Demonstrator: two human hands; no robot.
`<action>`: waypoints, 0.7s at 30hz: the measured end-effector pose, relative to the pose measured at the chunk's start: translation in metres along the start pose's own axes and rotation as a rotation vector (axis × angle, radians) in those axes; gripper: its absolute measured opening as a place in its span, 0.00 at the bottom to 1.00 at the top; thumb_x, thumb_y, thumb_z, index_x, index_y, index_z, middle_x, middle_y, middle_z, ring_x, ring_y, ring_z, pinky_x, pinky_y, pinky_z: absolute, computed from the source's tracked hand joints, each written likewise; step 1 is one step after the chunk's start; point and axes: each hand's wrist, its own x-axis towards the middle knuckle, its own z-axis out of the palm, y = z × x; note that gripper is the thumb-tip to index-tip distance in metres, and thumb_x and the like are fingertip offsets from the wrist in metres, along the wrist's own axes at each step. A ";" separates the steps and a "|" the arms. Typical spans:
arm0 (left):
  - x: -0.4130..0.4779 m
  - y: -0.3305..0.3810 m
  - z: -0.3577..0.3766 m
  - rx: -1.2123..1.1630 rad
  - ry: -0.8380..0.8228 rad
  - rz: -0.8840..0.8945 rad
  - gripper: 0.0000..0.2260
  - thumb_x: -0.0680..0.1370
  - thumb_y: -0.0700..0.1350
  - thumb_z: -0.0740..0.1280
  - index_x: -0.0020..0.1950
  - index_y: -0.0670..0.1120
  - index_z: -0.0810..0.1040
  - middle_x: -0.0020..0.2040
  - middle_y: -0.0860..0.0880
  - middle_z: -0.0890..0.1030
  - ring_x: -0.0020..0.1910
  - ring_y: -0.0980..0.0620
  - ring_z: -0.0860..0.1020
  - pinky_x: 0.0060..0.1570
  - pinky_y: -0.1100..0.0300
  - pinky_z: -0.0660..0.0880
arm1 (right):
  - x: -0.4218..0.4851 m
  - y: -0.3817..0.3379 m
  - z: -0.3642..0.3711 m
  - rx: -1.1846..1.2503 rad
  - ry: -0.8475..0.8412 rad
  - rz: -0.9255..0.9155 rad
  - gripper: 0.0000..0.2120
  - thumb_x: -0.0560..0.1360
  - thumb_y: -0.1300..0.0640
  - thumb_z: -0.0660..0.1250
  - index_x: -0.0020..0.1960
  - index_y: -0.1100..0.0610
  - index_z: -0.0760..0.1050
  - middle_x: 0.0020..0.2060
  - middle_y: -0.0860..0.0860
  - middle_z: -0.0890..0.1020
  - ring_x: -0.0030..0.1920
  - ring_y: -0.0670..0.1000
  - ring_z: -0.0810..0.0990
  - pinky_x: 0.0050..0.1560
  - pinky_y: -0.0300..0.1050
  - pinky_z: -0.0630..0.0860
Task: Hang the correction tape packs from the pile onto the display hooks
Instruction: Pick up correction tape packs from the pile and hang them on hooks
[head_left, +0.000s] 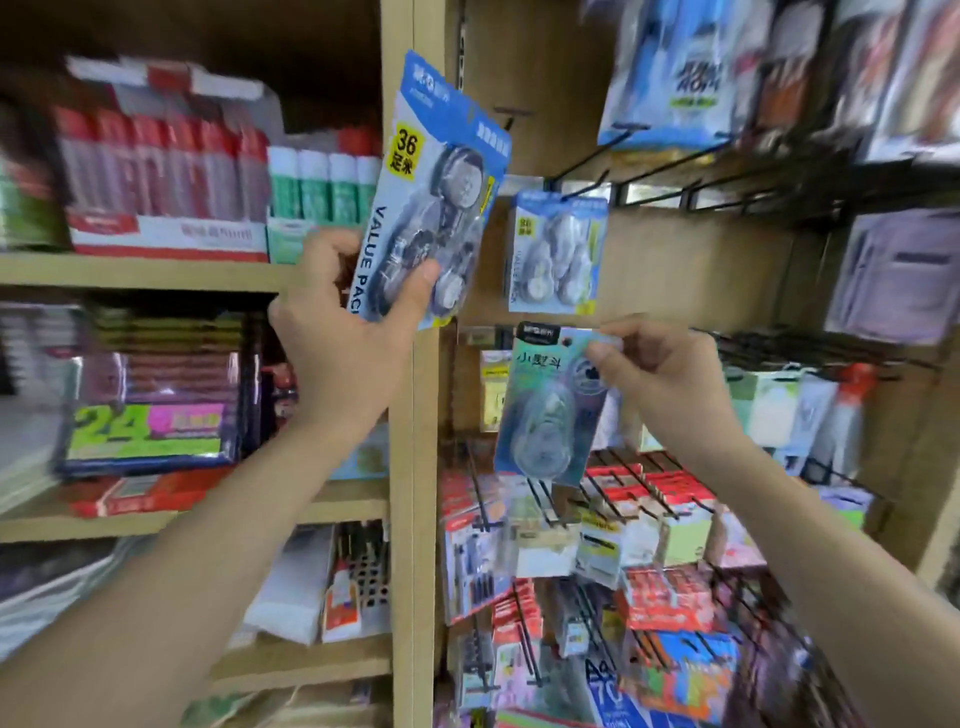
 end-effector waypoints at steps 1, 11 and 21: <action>0.012 0.001 0.008 -0.025 0.006 0.007 0.14 0.73 0.53 0.77 0.47 0.47 0.76 0.37 0.61 0.78 0.35 0.62 0.76 0.39 0.54 0.77 | 0.013 -0.007 -0.001 0.001 0.020 -0.015 0.07 0.76 0.64 0.70 0.45 0.52 0.79 0.33 0.50 0.82 0.30 0.40 0.77 0.33 0.33 0.72; 0.093 -0.007 0.075 0.031 0.114 0.163 0.16 0.74 0.54 0.75 0.48 0.42 0.77 0.38 0.57 0.77 0.36 0.52 0.78 0.37 0.50 0.76 | 0.124 -0.037 -0.002 -0.054 0.094 -0.026 0.08 0.78 0.59 0.69 0.40 0.53 0.79 0.35 0.51 0.84 0.35 0.45 0.80 0.42 0.47 0.77; 0.096 -0.039 0.101 0.122 0.171 0.197 0.17 0.73 0.55 0.75 0.47 0.44 0.74 0.39 0.49 0.81 0.35 0.47 0.79 0.35 0.59 0.69 | 0.180 -0.031 0.028 -0.201 0.115 -0.091 0.10 0.76 0.58 0.71 0.39 0.47 0.77 0.36 0.57 0.82 0.39 0.59 0.81 0.40 0.52 0.77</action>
